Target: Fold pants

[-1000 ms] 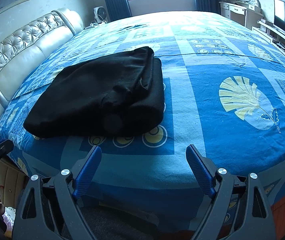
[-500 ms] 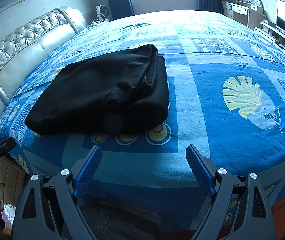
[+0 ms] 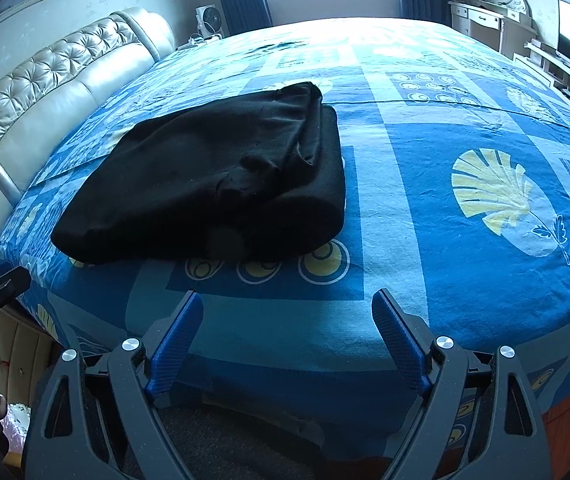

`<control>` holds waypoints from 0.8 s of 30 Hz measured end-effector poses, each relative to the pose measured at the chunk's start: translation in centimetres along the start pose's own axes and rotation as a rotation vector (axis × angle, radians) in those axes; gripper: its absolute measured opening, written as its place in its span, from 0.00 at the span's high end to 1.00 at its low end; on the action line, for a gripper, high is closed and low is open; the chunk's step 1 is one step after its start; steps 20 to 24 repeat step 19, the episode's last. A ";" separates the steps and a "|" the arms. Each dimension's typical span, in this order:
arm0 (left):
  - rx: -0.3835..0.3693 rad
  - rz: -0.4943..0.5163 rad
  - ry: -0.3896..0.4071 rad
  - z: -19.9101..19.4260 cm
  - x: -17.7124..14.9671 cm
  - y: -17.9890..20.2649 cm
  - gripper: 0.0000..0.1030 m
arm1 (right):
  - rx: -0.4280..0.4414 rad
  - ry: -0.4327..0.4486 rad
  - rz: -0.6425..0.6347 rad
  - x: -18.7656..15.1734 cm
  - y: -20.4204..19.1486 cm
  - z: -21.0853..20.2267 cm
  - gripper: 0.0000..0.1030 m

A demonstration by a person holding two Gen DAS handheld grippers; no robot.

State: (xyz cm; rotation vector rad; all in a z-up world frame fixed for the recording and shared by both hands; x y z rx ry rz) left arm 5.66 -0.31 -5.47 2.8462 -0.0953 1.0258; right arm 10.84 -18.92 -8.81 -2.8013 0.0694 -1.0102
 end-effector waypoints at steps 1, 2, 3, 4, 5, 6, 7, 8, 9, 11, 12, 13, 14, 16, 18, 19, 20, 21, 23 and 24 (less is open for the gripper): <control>0.016 0.008 0.005 -0.1 0.0 0.1 0.02 | 0.001 0.000 -0.001 0.0 0.0 0.0 0.17; 0.031 0.014 0.010 -0.1 0.1 0.2 0.02 | 0.002 -0.001 -0.002 0.0 0.0 0.0 0.17; 0.049 0.020 0.016 -0.2 0.2 0.2 0.02 | 0.003 -0.002 -0.003 -0.1 -0.1 0.0 0.17; 0.079 0.025 0.030 -0.3 0.4 0.2 0.02 | 0.005 -0.002 -0.003 -0.1 -0.1 0.0 0.17; 0.109 0.027 0.044 -0.4 0.6 0.2 0.02 | 0.007 -0.002 -0.004 -0.1 -0.1 0.0 0.17; 0.129 0.028 0.058 -0.6 0.8 0.1 0.02 | 0.008 -0.001 -0.005 -0.1 -0.2 0.1 0.17; 0.131 0.023 0.073 -0.9 0.9 0.0 0.02 | 0.009 -0.001 -0.007 -0.1 -0.2 0.1 0.17; 0.086 0.003 0.097 -1.4 1.3 0.0 0.02 | 0.012 -0.001 -0.006 -0.2 -0.3 0.1 0.17; 0.045 -0.010 0.102 -1.6 1.6 0.0 0.02 | 0.026 -0.002 -0.002 -0.2 -0.3 0.1 0.17; -0.056 -0.053 0.101 -2.0 2.7 -0.5 0.02 | 0.041 -0.004 0.005 0.1 -0.4 -0.1 0.17; -0.057 -0.071 0.106 -2.0 3.4 -1.1 0.02 | 0.056 0.001 0.006 0.6 -0.5 -0.4 0.17; -0.046 -0.083 0.114 -1.9 4.1 -1.7 0.02 | 0.073 0.015 0.003 1.3 -0.6 -0.8 0.17; -0.024 -0.091 0.132 -1.6 5.4 -3.0 0.02 | 0.085 0.044 -0.002 2.6 -0.5 -1.4 0.17; 0.047 -0.085 0.155 -0.3 7.6 -5.3 0.02 | 0.086 0.092 -0.010 4.9 0.2 -1.8 0.17; 0.157 -0.102 0.177 2.2 10.5 -9.2 0.02 | 0.062 0.138 -0.007 8.5 1.9 -1.3 0.15; 0.206 -0.118 0.172 3.9 11.8 -11.3 0.02 | 0.034 0.152 0.003 10.6 3.1 -0.4 0.15; 0.206 -0.118 0.172 3.9 11.8 -11.3 0.02 | 0.034 0.152 0.003 10.6 3.1 -0.4 0.15; 0.206 -0.118 0.172 3.9 11.8 -11.3 0.02 | 0.034 0.152 0.003 10.6 3.1 -0.4 0.15; 0.206 -0.118 0.172 3.9 11.8 -11.3 0.02 | 0.034 0.152 0.003 10.6 3.1 -0.4 0.15; 0.206 -0.118 0.172 3.9 11.8 -11.3 0.02 | 0.034 0.152 0.003 10.6 3.1 -0.4 0.15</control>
Point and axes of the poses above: each gripper's, at about its wrist camera, not at the fingertips, and z roughly the way its jaws point, y to its right, x to its top, the point moved 7 cm from there along z, roughly the way its jaws point, and after that the axes turned 5 degrees about -z, right-handed, at the moved point
